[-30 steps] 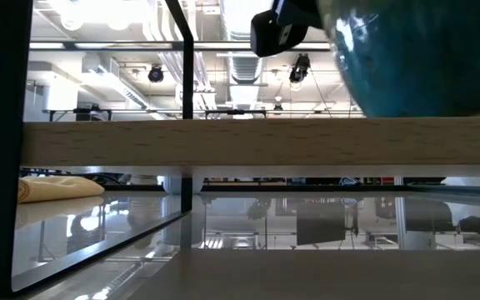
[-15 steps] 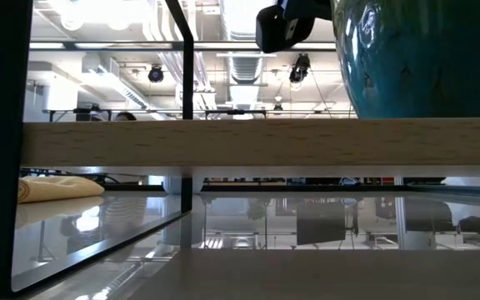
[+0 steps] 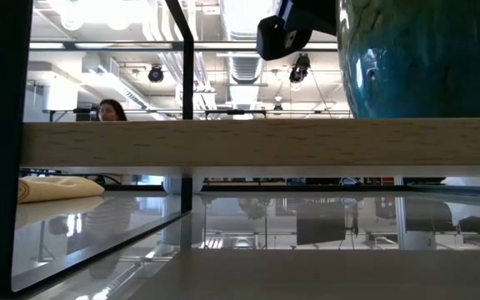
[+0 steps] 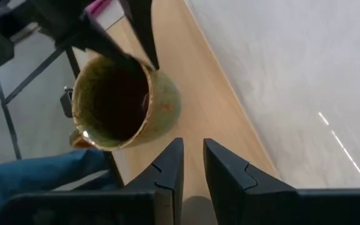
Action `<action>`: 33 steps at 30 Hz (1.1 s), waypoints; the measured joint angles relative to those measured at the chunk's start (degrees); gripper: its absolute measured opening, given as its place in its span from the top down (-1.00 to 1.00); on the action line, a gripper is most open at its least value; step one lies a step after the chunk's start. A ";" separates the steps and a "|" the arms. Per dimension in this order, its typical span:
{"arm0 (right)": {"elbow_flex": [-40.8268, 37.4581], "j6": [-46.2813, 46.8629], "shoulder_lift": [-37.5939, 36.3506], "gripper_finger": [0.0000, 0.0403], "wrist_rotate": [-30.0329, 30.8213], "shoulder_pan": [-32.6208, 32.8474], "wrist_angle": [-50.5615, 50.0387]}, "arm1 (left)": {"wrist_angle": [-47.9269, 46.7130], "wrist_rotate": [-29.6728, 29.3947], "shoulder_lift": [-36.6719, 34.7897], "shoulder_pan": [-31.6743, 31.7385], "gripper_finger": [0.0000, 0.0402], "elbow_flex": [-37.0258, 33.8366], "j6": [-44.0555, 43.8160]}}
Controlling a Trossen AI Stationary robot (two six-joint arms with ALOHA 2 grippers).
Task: Stack small to large cups/mugs on shelf
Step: Put the green and brown patterned mug on the shelf
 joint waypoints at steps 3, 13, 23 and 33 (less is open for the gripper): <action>-0.13 0.00 1.14 0.73 -0.64 0.19 0.02 | -0.54 0.42 0.00 0.35 0.71 0.19 0.00; 0.28 -2.58 2.74 0.73 -0.31 0.22 0.72 | -5.13 1.01 -5.20 0.43 0.71 0.28 0.02; 0.24 -4.86 3.09 0.73 -0.03 0.22 7.68 | -9.03 0.64 -11.05 -0.65 0.71 -0.06 0.20; -0.42 -5.67 5.89 0.68 -1.48 0.17 7.64 | -8.81 -10.74 -18.98 -6.22 0.71 -1.11 2.78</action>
